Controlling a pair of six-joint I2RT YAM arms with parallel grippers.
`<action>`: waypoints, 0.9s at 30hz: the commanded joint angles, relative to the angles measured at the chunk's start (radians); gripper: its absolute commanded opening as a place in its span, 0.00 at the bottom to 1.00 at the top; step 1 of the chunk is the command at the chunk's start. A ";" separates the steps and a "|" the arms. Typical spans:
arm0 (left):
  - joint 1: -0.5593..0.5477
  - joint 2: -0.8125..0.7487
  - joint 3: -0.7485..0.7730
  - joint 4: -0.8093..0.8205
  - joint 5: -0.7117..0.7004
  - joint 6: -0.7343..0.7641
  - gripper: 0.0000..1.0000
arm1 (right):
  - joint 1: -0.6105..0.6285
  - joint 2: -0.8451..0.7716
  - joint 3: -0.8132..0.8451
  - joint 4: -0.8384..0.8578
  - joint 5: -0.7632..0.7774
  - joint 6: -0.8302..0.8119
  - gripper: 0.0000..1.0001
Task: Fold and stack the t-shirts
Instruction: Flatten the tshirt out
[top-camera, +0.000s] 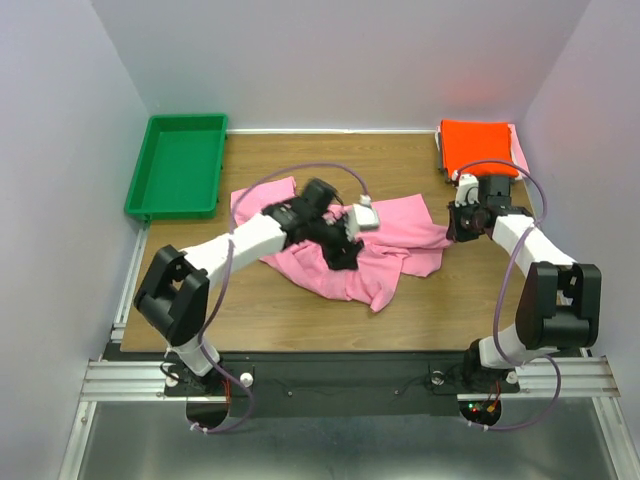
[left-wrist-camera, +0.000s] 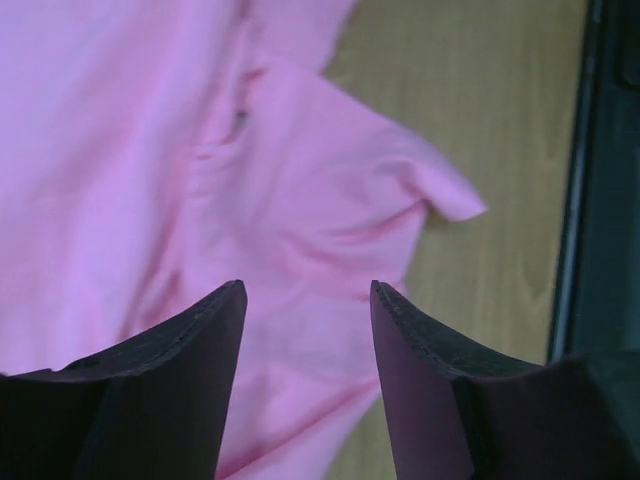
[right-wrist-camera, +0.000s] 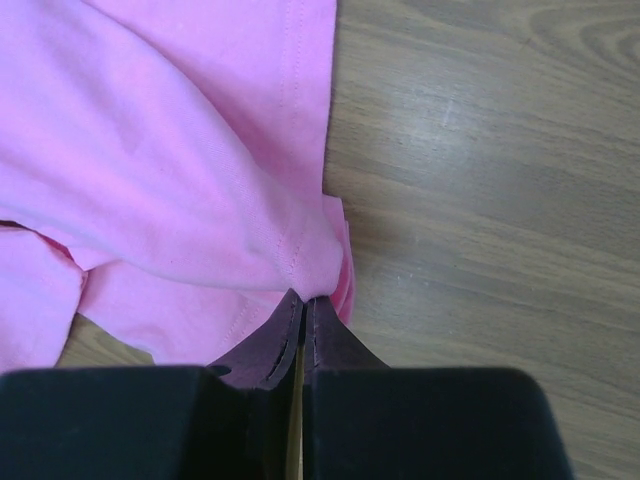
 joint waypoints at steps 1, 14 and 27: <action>-0.159 0.015 -0.054 0.080 -0.052 -0.086 0.64 | -0.002 0.000 0.047 0.007 0.023 0.023 0.01; -0.410 0.285 0.017 0.135 -0.354 -0.120 0.67 | -0.002 0.013 0.043 0.007 0.029 0.028 0.01; -0.040 -0.145 -0.081 -0.135 -0.135 0.013 0.00 | -0.003 -0.068 0.029 0.002 0.120 -0.009 0.01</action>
